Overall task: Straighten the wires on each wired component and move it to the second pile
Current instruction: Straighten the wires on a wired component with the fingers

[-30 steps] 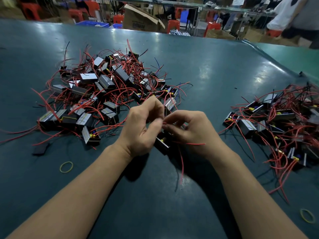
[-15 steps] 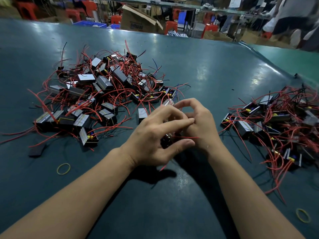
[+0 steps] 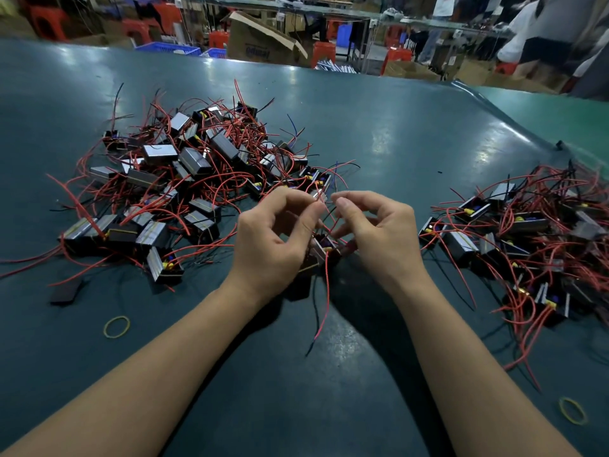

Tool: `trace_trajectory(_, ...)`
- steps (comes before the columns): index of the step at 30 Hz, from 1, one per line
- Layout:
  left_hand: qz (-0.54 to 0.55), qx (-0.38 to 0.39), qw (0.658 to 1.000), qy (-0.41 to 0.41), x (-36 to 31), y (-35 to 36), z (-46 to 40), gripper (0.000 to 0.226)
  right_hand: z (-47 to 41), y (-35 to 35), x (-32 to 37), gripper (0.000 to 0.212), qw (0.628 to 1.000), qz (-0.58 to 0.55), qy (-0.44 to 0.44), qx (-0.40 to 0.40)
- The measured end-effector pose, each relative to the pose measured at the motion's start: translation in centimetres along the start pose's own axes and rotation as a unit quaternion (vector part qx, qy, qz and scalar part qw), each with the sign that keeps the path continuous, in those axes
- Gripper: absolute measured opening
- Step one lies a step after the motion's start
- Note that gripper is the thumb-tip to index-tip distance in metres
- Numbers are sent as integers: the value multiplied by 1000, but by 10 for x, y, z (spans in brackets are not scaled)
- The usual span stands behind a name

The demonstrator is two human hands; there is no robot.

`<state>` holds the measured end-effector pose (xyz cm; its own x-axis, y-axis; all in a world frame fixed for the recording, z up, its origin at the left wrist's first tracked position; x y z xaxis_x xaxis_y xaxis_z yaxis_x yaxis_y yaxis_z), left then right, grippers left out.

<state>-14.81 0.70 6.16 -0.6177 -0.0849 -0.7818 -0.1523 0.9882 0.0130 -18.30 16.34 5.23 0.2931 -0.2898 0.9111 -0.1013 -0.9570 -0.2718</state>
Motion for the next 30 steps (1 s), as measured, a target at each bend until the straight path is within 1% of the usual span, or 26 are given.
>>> trace_trajectory(3,6,0,999,-46,10,3,0,4,2,3,0,13,997,-69,22,11)
trace_trajectory(5,17,7,997,-75,15,7,2,4,3,6,1,9,997,-79,20,13)
trace_trajectory(8,8,4,996,-92,20,6,1,5,4,8,0,9,994,-103,23,8)
trace_trajectory(10,6,-5,996,-91,20,3,0,8,4,10,-1,10,990,-139,31,15)
trace_trajectory(13,-39,-6,998,-57,12,0,-2,16,4,15,-2,10,981,-187,41,27)
trace_trajectory(16,-72,-2,997,-35,6,0,-3,20,4,14,-4,12,971,-228,66,24)
trace_trajectory(18,-89,-2,996,-25,3,-1,-4,20,5,14,-6,14,964,-251,87,27)
trace_trajectory(23,-116,-1,993,-4,-2,0,-4,18,9,22,-9,16,960,-253,111,46)
trace_trajectory(27,-132,-4,991,-24,2,-2,-6,13,10,27,-14,29,950,-276,141,35)
trace_trajectory(30,-145,10,988,-46,9,-2,-8,9,10,30,-17,15,946,-277,161,37)
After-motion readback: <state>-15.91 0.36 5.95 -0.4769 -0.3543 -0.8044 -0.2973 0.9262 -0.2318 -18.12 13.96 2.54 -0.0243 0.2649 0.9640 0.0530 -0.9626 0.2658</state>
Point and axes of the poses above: each hand's wrist, its own z-axis away from the middle knuckle, its own y-axis out of the palm, x = y × z, the point moved 9 cm from there along -z, towards the middle knuckle, and after that the axes turned 8 degrees about z, right-handed, at the moved point
